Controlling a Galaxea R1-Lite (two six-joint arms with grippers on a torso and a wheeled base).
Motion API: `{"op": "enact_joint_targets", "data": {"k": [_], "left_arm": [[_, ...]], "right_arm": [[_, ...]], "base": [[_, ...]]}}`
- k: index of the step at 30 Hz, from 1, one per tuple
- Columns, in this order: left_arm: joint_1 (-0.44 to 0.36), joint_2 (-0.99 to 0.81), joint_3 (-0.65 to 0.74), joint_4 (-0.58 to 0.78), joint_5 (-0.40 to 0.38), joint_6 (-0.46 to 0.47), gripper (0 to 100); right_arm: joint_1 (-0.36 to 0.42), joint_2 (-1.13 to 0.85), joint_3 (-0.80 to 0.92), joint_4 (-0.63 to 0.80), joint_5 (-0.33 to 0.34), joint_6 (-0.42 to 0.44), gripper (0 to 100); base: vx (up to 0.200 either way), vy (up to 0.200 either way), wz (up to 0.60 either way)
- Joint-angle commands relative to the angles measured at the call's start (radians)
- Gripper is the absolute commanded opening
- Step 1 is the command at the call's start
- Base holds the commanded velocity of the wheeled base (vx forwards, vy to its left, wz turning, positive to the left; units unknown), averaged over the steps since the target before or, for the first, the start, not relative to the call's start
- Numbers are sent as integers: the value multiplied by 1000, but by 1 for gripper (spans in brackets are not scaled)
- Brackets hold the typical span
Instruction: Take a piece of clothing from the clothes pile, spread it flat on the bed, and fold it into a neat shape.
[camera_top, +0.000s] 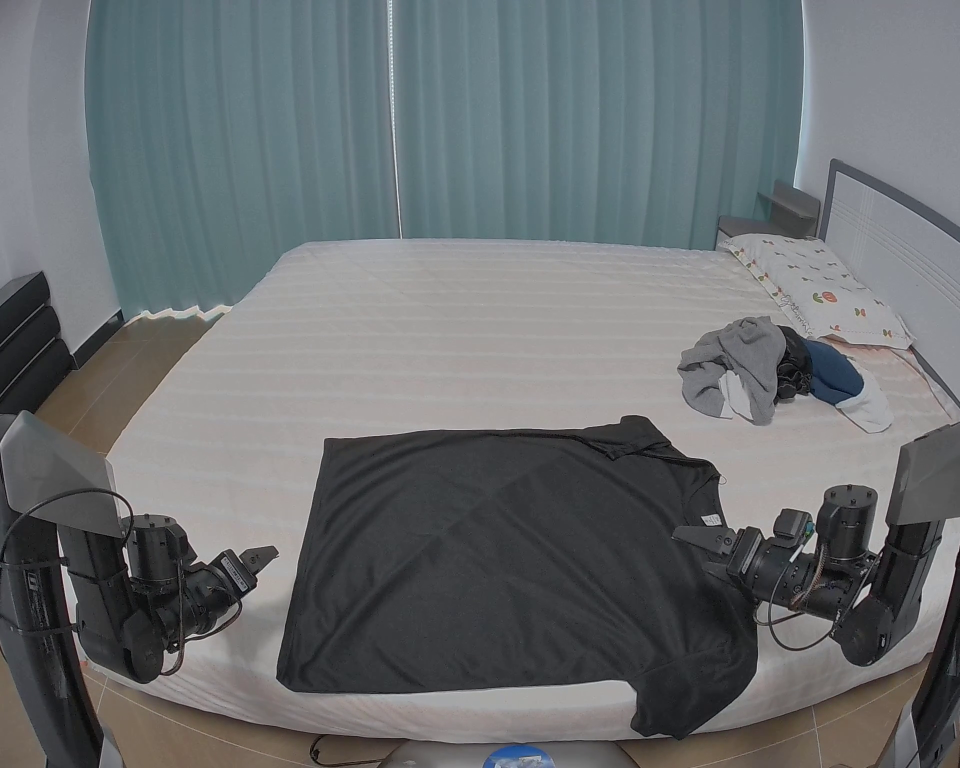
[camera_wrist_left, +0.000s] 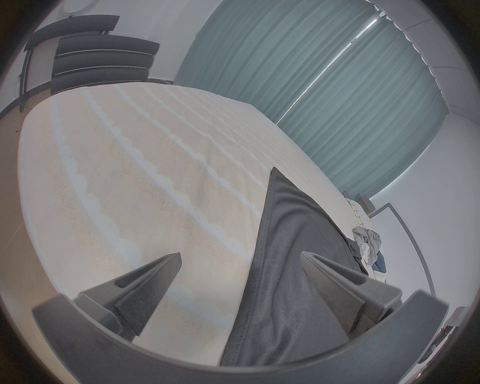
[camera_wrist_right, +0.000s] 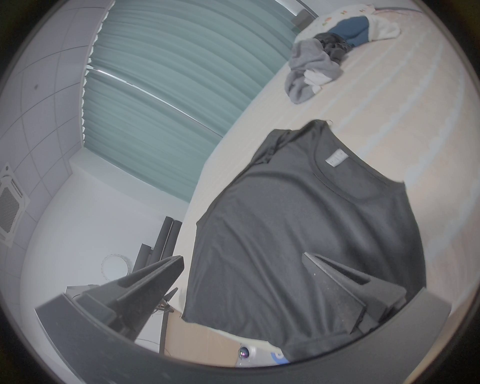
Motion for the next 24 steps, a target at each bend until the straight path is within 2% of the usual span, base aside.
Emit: {"op": "enact_joint_targets", "data": {"k": [1, 4, 5, 8, 11, 15, 20, 24], "left_arm": [[-27, 4, -1, -1, 2, -21, 100], [-28, 2, -2, -1, 2, -49, 100], [-30, 0, -2, -1, 2, -55, 100], [-38, 2, 2, -1, 2, -56, 100], [-39, 4, 4, -1, 2, -72, 100], [-39, 2, 1, -1, 0, -96, 100], [-38, 36, -10, -3, -18, -104, 100], [-33, 46, -1, -3, -29, -107, 100]], "right_arm": [[16, 56, -282, 187, -63, -2, 100], [17, 108, -465, 339, -115, -2, 100], [19, 142, -589, 451, -147, -2, 100], [25, 205, -787, 636, -202, -2, 100], [16, 280, -967, 765, -250, -3, 100], [8, 320, -1048, 845, -259, -6, 100], [8, 407, -1145, 882, -273, -79, 100], [23, 455, -1240, 949, -277, -79, 100]], "base": [[0, 0, 0], [0, 0, 0], [0, 0, 0], [0, 0, 0], [0, 0, 0], [0, 0, 0], [0, 0, 0], [0, 0, 0]]}}
